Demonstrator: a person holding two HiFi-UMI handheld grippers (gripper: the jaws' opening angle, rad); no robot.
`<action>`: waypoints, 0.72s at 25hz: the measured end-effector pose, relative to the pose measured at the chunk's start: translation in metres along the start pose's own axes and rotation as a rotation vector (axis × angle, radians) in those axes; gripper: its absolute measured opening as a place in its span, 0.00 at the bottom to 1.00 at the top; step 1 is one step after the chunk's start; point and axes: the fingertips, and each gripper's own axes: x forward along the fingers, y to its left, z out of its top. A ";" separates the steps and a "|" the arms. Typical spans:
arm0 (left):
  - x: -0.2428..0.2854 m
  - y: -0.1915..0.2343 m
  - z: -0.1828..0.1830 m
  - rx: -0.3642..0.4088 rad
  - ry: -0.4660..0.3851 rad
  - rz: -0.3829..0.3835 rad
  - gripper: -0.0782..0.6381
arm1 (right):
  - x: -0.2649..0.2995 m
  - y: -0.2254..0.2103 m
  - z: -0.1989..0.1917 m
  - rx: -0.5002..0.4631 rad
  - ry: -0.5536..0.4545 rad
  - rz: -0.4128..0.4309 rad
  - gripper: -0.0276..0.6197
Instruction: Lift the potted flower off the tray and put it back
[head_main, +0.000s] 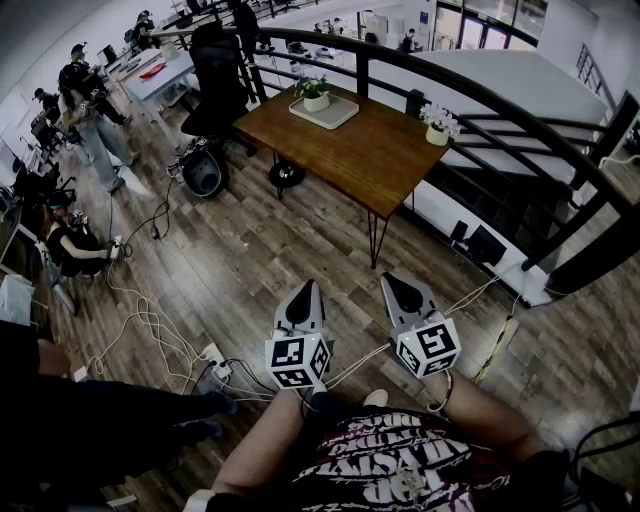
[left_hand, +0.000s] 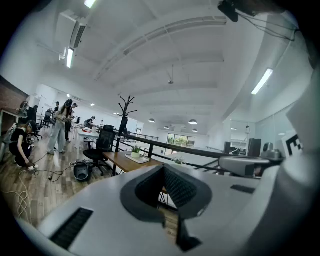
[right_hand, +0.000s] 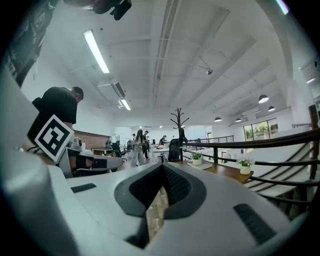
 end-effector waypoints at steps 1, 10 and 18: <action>0.000 -0.001 0.001 0.002 0.000 0.000 0.12 | 0.000 -0.001 0.001 0.000 -0.001 0.000 0.03; -0.001 -0.011 0.003 0.022 0.000 0.004 0.12 | -0.006 -0.006 0.001 0.011 -0.007 0.007 0.03; 0.004 -0.014 0.017 0.051 -0.006 -0.004 0.12 | 0.003 -0.014 0.018 0.044 -0.061 -0.005 0.03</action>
